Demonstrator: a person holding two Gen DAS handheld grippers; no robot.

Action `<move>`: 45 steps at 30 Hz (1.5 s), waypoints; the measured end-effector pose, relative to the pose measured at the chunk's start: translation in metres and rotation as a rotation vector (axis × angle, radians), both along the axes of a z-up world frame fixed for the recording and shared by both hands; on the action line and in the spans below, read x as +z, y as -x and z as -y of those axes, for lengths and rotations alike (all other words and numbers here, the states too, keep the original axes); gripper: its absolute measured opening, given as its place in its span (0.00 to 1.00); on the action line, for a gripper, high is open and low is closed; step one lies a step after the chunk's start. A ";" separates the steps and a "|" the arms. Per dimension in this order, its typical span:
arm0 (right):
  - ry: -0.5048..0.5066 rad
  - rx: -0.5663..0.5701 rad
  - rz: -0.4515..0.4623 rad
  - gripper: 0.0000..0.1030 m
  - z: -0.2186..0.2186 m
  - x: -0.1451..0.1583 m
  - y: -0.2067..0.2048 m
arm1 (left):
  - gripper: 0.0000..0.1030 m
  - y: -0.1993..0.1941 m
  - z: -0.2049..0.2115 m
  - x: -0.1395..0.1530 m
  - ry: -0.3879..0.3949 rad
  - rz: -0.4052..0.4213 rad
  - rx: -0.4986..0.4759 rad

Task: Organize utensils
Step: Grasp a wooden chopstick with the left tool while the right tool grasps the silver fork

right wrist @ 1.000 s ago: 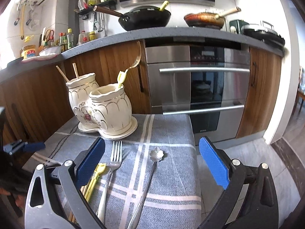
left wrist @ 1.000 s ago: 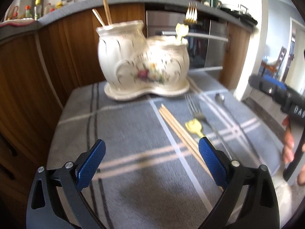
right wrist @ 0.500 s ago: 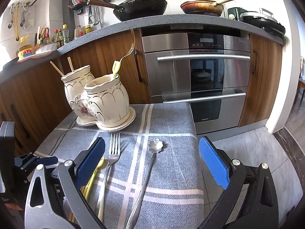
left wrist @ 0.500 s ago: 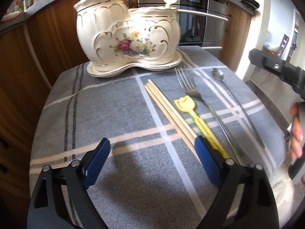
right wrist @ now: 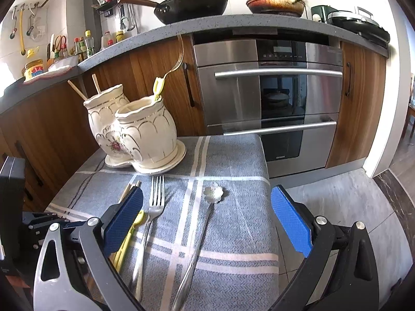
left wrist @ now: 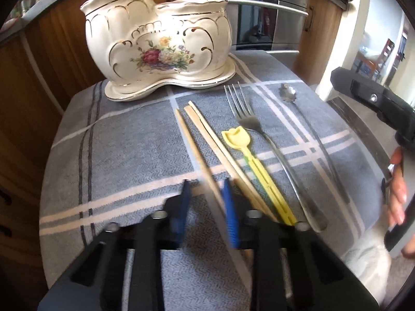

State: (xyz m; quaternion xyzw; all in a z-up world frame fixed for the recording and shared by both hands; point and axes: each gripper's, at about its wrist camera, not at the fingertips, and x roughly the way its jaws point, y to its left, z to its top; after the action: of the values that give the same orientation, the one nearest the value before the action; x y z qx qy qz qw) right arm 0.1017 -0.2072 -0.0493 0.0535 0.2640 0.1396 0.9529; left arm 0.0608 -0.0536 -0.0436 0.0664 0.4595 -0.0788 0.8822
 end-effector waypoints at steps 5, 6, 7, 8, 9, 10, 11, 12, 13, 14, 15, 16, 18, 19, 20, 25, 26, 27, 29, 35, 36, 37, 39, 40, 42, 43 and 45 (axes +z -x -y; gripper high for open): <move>0.004 0.071 -0.055 0.83 -0.010 -0.006 0.000 | 0.06 -0.003 -0.015 0.001 0.028 -0.017 0.011; 0.021 0.092 -0.065 0.81 -0.016 -0.008 0.001 | 0.06 -0.003 -0.019 0.001 0.028 -0.016 0.012; 0.034 0.108 -0.073 0.74 -0.021 -0.010 0.002 | 0.06 -0.003 -0.021 0.002 0.021 -0.013 0.013; 0.042 0.126 -0.088 0.68 -0.027 -0.012 0.002 | 0.05 -0.002 -0.023 0.002 0.001 -0.005 0.018; 0.039 0.150 -0.110 0.64 -0.033 -0.015 0.002 | 0.05 -0.001 -0.024 0.001 -0.010 -0.002 0.017; 0.036 0.169 -0.127 0.58 -0.037 -0.017 0.001 | 0.05 -0.001 -0.026 0.000 -0.017 -0.003 0.013; 0.038 0.194 -0.153 0.51 -0.043 -0.020 0.000 | 0.06 0.000 -0.027 0.000 -0.019 -0.002 0.010; 0.050 0.207 -0.172 0.46 -0.049 -0.023 -0.001 | 0.06 0.001 -0.029 0.000 -0.023 -0.001 0.007; 0.062 0.214 -0.183 0.36 -0.054 -0.025 -0.001 | 0.06 0.002 -0.029 0.000 -0.028 0.001 0.003; 0.080 0.217 -0.197 0.30 -0.060 -0.028 -0.002 | 0.06 0.003 -0.029 0.000 -0.033 0.004 0.000; 0.089 0.218 -0.205 0.26 -0.063 -0.029 -0.003 | 0.06 0.004 -0.029 0.001 -0.037 0.007 -0.006; 0.098 0.221 -0.218 0.22 -0.067 -0.031 -0.004 | 0.06 0.004 -0.028 0.001 -0.040 0.010 -0.010; 0.105 0.225 -0.232 0.20 -0.071 -0.033 -0.006 | 0.06 0.005 -0.027 0.001 -0.049 0.018 -0.019; 0.116 0.225 -0.243 0.18 -0.074 -0.035 -0.006 | 0.06 0.006 -0.026 0.001 -0.049 0.019 -0.022; 0.123 0.226 -0.250 0.18 -0.077 -0.037 -0.007 | 0.06 0.006 -0.027 0.001 -0.045 0.020 -0.025; 0.167 0.210 -0.268 0.16 -0.091 -0.041 -0.014 | 0.06 0.006 -0.032 0.000 -0.016 0.020 -0.038; 0.172 0.204 -0.269 0.16 -0.093 -0.040 -0.015 | 0.06 0.005 -0.032 0.000 -0.012 0.020 -0.041; 0.176 0.198 -0.270 0.16 -0.095 -0.040 -0.017 | 0.06 0.005 -0.034 0.000 -0.006 0.020 -0.044; 0.191 0.186 -0.267 0.16 -0.098 -0.040 -0.021 | 0.06 0.002 -0.037 -0.001 0.011 0.020 -0.044; 0.227 0.164 -0.252 0.08 -0.103 -0.040 -0.027 | 0.07 0.000 -0.038 -0.001 0.020 0.027 -0.050; 0.217 0.159 -0.253 0.08 -0.101 -0.040 -0.027 | 0.07 0.000 -0.038 -0.001 0.021 0.027 -0.052; 0.209 0.157 -0.254 0.07 -0.100 -0.040 -0.027 | 0.06 0.000 -0.039 -0.001 0.023 0.027 -0.054; 0.210 0.156 -0.249 0.07 -0.099 -0.040 -0.026 | 0.06 -0.001 -0.039 0.000 0.027 0.025 -0.057; 0.211 0.153 -0.246 0.06 -0.099 -0.040 -0.026 | 0.06 -0.001 -0.039 0.000 0.027 0.025 -0.057; 0.209 0.151 -0.243 0.05 -0.097 -0.041 -0.025 | 0.05 -0.001 -0.040 0.000 0.027 0.026 -0.055; 0.204 0.149 -0.242 0.05 -0.097 -0.041 -0.024 | 0.05 -0.001 -0.039 0.000 0.025 0.027 -0.056; 0.197 0.148 -0.238 0.05 -0.096 -0.041 -0.023 | 0.05 -0.002 -0.039 0.000 0.024 0.027 -0.056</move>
State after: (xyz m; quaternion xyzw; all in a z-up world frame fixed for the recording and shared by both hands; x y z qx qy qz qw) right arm 0.1247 -0.1113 -0.0903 -0.0434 0.3906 0.1758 0.9026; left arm 0.0623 -0.0143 -0.0441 0.0698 0.4444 -0.1079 0.8866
